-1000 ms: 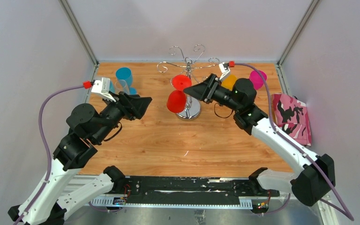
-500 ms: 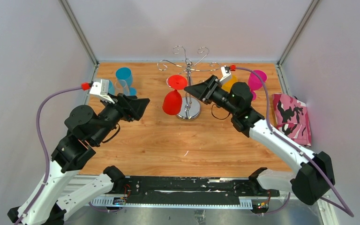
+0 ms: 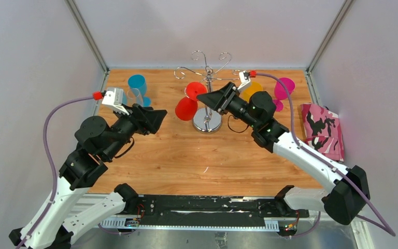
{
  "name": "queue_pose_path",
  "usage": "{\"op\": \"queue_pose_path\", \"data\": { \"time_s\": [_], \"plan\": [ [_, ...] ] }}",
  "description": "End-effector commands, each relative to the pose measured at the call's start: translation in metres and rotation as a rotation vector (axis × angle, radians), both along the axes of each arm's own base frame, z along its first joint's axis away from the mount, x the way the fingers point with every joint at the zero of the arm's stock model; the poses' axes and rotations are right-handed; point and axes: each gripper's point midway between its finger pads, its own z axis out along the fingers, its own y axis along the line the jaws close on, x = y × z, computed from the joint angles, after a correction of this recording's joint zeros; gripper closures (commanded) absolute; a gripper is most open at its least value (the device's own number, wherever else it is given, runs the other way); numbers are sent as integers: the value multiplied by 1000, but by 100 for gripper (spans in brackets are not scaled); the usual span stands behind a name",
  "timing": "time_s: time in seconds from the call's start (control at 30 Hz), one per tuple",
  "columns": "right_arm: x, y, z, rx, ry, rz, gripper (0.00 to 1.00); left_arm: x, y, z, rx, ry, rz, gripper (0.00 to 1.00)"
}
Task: Take the wine glass off the wine glass rack
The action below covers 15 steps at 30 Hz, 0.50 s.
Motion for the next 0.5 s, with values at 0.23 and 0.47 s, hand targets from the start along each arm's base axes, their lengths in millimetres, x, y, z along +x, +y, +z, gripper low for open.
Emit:
{"op": "queue_pose_path", "data": {
  "time_s": [0.23,0.47],
  "plan": [
    [-13,11,-20,-57,49,-4,50,-6,9,4,8,-24,14,31],
    [-22,5,-26,-95,55,-15,49,-7,6,6,3,-31,0,31]
  ]
}}
